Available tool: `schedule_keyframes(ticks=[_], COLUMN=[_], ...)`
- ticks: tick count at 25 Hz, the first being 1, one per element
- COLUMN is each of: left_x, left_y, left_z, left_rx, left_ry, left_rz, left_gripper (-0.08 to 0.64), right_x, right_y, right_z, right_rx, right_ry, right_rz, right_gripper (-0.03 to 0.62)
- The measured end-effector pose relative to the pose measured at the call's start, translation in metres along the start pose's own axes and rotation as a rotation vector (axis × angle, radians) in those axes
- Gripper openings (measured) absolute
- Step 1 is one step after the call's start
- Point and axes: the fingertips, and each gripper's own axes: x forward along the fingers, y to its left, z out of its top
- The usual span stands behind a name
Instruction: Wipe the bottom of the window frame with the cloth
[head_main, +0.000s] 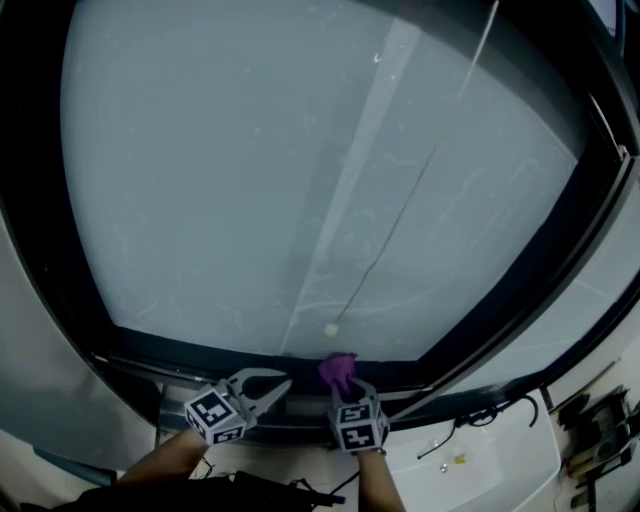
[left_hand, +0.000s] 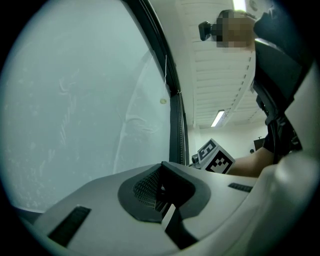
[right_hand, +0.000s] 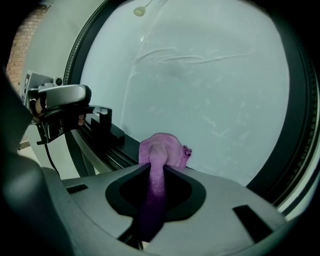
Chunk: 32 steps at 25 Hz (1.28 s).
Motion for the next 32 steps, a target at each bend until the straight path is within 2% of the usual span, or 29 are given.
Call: schedule_keyframes(ticks=[7,15,18,22,24,28,32], left_x=[0.001,0.001,0.002,-0.007,-0.014,-0.032,-0.047], left_y=[0.002,0.001,0.0,-0.001,-0.003,0.001,0.003], left_z=[-0.003,-0.003,-0.001,-0.005,-0.002,0.004,0.007], left_rx=[0.017,0.025,0.03,0.085,0.069,0.03,0.027], left_ry=[0.008,0.018,0.024,0.05,0.045,0.027,0.023], left_rz=[0.004,0.008,-0.011,-0.007,-0.001,0.02,0.041], left_gripper=[0.002,0.002,0.002,0.002,0.002,0.002,0.002], right_x=[0.003,0.004,0.005,0.004,0.004,0.006,0.005], right_y=[0.013,0.029,0.036,0.051,0.055,0.058,0.061], right_z=[0.008,0.015,0.02,0.031,0.036,0.04,0.048], right_rx=[0.0,0.03,0.066,0.162,0.193,0.178,0.138], right_ry=[0.006,-0.022,-0.034,-0.072,-0.087,-0.082,-0.082], right_rz=[0.061,0.087,0.13,0.226,0.254,0.247,0.227], right_gripper=[0.075,0.074,0.075,0.075,0.074,0.074,0.074])
